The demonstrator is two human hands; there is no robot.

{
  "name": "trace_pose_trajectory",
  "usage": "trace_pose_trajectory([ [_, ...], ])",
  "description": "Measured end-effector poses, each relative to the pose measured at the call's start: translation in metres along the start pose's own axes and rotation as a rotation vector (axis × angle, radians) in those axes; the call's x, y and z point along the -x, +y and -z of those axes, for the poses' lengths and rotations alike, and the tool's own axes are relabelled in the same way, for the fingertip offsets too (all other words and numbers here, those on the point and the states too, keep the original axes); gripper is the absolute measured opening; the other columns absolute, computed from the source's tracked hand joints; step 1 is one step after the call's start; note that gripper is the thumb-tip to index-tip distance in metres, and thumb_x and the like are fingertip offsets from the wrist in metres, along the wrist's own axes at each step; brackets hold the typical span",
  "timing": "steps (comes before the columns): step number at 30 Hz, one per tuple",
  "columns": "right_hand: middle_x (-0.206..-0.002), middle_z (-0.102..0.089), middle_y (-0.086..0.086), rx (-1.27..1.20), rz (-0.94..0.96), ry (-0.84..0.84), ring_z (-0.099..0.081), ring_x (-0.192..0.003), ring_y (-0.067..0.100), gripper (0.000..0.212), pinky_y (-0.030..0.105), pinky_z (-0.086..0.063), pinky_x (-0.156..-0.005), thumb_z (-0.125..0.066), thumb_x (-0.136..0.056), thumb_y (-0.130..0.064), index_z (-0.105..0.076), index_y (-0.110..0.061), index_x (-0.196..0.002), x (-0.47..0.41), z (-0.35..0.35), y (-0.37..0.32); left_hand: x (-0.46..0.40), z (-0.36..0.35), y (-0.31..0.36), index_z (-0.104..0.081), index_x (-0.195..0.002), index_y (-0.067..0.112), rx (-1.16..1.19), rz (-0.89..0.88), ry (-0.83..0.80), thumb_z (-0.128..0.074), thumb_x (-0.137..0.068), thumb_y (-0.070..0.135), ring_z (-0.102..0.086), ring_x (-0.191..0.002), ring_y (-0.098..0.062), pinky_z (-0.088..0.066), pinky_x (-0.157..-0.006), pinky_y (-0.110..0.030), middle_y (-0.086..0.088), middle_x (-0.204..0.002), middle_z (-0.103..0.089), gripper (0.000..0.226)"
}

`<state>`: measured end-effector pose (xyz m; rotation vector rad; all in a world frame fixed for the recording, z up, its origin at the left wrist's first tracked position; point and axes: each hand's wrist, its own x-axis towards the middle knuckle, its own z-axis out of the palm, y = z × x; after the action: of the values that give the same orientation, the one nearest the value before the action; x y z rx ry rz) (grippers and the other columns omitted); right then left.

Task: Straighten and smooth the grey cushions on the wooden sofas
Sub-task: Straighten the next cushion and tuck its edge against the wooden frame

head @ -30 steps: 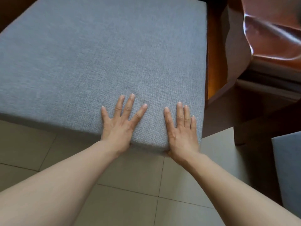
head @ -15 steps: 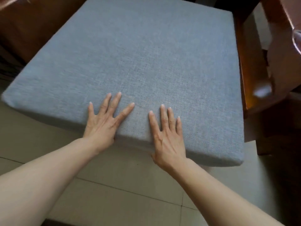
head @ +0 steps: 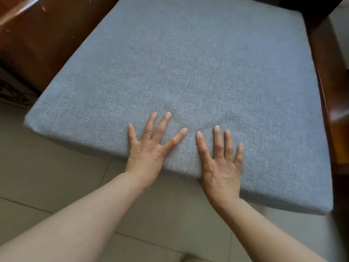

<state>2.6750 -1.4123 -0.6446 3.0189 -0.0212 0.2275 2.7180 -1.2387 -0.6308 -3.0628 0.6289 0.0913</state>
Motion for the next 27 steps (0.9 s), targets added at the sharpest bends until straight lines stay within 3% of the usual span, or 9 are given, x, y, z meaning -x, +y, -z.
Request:
trace_pose_trajectory([
  [2, -0.154, -0.015, 0.012, 0.015, 0.004, 0.007, -0.016, -0.141, 0.034, 0.135, 0.052, -0.001, -0.110, -0.093, -0.045, -0.026, -0.006, -0.033, -0.147, -0.019, -0.006, 0.006, -0.020, 0.004, -0.002, 0.036, -0.128, 0.052, -0.019, 0.029, -0.053, -0.035, -0.087, 0.004, 0.028, -0.140, -0.027, -0.003, -0.105, -0.070, 0.003, -0.147, 0.038, 0.095],
  [7, -0.154, -0.014, 0.013, 0.045, 0.032, 0.037, -0.013, -0.140, 0.037, 0.129, 0.054, -0.004, -0.109, -0.092, -0.047, -0.026, -0.012, -0.033, -0.147, -0.062, -0.018, 0.019, -0.065, 0.015, 0.000, 0.044, -0.125, 0.050, -0.084, 0.084, -0.087, -0.047, -0.091, 0.003, 0.030, -0.140, -0.029, -0.003, -0.106, -0.069, 0.001, -0.144, 0.044, 0.108],
  [11, -0.154, -0.011, 0.013, -0.035, 0.056, 0.150, -0.012, -0.140, 0.038, 0.076, 0.055, -0.001, -0.110, -0.041, -0.080, -0.006, -0.016, -0.032, -0.147, -0.062, -0.022, 0.016, -0.066, 0.007, 0.002, 0.048, -0.122, 0.048, -0.140, 0.093, -0.095, -0.047, -0.091, 0.004, 0.030, -0.139, -0.032, -0.005, -0.105, -0.071, -0.001, -0.141, 0.048, 0.109],
  [13, -0.154, -0.010, 0.013, -0.047, 0.066, 0.150, -0.011, -0.141, 0.038, 0.077, 0.055, 0.001, -0.110, -0.044, -0.081, -0.007, -0.016, -0.032, -0.147, -0.062, -0.021, 0.016, -0.067, 0.008, 0.002, 0.049, -0.122, 0.047, -0.159, 0.092, -0.092, -0.049, -0.091, 0.005, 0.030, -0.139, -0.032, -0.006, -0.105, -0.070, -0.001, -0.141, 0.048, 0.111],
  [15, -0.154, -0.007, 0.012, -0.048, 0.047, 0.033, -0.008, -0.141, 0.037, 0.099, 0.054, 0.004, -0.110, -0.072, -0.071, -0.014, -0.012, -0.032, -0.148, -0.063, -0.019, 0.017, -0.066, 0.014, 0.001, 0.049, -0.121, 0.047, -0.164, 0.095, -0.126, -0.052, -0.090, 0.006, 0.030, -0.140, -0.030, -0.006, -0.106, -0.069, 0.000, -0.143, 0.046, 0.113],
  [17, -0.154, 0.002, 0.011, -0.056, 0.053, -0.116, 0.001, -0.141, 0.037, 0.117, 0.055, 0.006, -0.110, -0.083, -0.062, -0.026, -0.003, -0.033, -0.148, -0.062, -0.001, 0.018, -0.063, 0.023, 0.001, 0.049, -0.121, 0.048, -0.157, 0.102, -0.168, -0.057, -0.088, 0.010, 0.030, -0.139, -0.030, -0.007, -0.107, -0.068, 0.000, -0.144, 0.045, 0.116],
  [20, -0.151, 0.030, 0.012, -0.088, 0.155, -0.376, 0.026, -0.139, 0.037, 0.119, 0.054, 0.012, -0.111, -0.074, -0.075, -0.040, 0.023, -0.032, -0.145, -0.065, 0.030, 0.025, -0.062, 0.047, 0.003, 0.033, -0.136, 0.048, -0.083, 0.099, -0.313, -0.071, -0.081, 0.022, 0.027, -0.141, -0.029, -0.012, -0.110, -0.063, 0.000, -0.148, 0.040, 0.120],
  [23, -0.155, 0.024, 0.013, -0.202, 0.155, -0.511, 0.018, -0.143, 0.034, 0.112, 0.049, 0.002, -0.117, -0.070, -0.078, -0.048, 0.013, -0.029, -0.149, -0.071, 0.066, 0.035, -0.061, 0.085, 0.009, 0.014, -0.147, 0.040, 0.000, 0.067, -0.426, -0.080, -0.073, 0.031, 0.016, -0.145, -0.024, -0.017, -0.113, -0.054, -0.001, -0.155, 0.026, 0.120],
  [27, -0.156, 0.010, 0.017, -0.345, 0.051, -0.560, 0.006, -0.145, 0.033, 0.101, 0.046, -0.007, -0.118, -0.067, -0.081, -0.049, 0.005, -0.031, -0.150, -0.070, 0.119, 0.045, -0.055, 0.134, 0.018, 0.008, -0.150, 0.035, -0.013, 0.048, -0.425, -0.075, -0.078, 0.032, 0.010, -0.146, -0.021, -0.011, -0.114, -0.052, -0.004, -0.159, 0.011, 0.110],
])
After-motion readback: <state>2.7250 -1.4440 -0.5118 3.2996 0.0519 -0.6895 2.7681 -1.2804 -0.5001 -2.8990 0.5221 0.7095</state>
